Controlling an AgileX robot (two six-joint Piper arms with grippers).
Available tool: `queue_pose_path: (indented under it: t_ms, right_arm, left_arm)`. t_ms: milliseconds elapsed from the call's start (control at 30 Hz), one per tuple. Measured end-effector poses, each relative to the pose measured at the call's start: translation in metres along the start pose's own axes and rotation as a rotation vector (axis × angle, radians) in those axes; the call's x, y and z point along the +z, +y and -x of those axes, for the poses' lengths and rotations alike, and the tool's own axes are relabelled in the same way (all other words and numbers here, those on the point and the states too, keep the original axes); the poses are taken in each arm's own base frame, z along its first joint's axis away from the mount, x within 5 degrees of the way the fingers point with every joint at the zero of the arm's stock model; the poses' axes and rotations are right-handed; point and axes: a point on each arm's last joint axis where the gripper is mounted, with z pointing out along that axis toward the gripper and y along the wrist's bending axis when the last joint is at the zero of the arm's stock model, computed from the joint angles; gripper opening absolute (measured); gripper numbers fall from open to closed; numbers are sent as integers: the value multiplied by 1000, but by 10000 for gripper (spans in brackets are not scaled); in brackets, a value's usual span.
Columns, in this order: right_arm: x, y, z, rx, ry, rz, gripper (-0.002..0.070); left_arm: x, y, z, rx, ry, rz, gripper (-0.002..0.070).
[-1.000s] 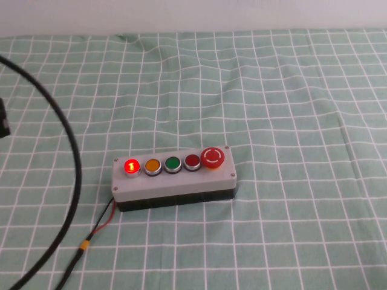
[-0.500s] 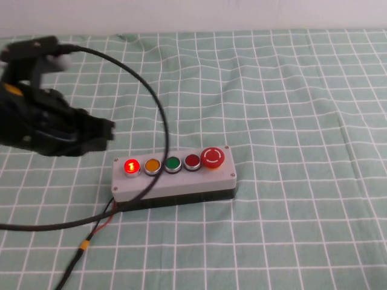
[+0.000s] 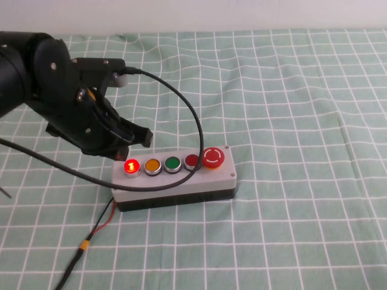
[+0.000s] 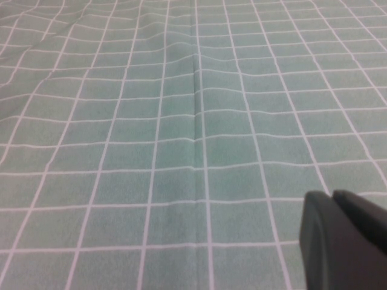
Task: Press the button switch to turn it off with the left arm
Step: Press the button to turn off
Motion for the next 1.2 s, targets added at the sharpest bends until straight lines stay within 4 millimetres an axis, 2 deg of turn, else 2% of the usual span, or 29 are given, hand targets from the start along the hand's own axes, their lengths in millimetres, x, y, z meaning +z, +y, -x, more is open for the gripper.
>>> queue_pose_path:
  t_ms: [367, 667, 900, 1000, 1100, 1200]
  right_arm:
    - [0, 0, 0, 0, 0, 0, -17]
    - [0, 0, 0, 0, 0, 0, -17]
    - [0, 0, 0, 0, 0, 0, -17]
    - [0, 0, 0, 0, 0, 0, -17]
    - [0, 0, 0, 0, 0, 0, -17]
    - [0, 0, 0, 0, 0, 0, -17]
  left_arm:
    - [16, 4, 3, -32, 33, 32, -2]
    - [40, 1, 3, -32, 93, 24, -2]
    - [44, 2, 5, -29, 114, 30, -2]
    - [37, 1, 5, -25, 96, 29, -2]
    - [17, 0, 6, -14, 33, 36, -2]
    - [-26, -1, 7, 10, -89, 56, -2]
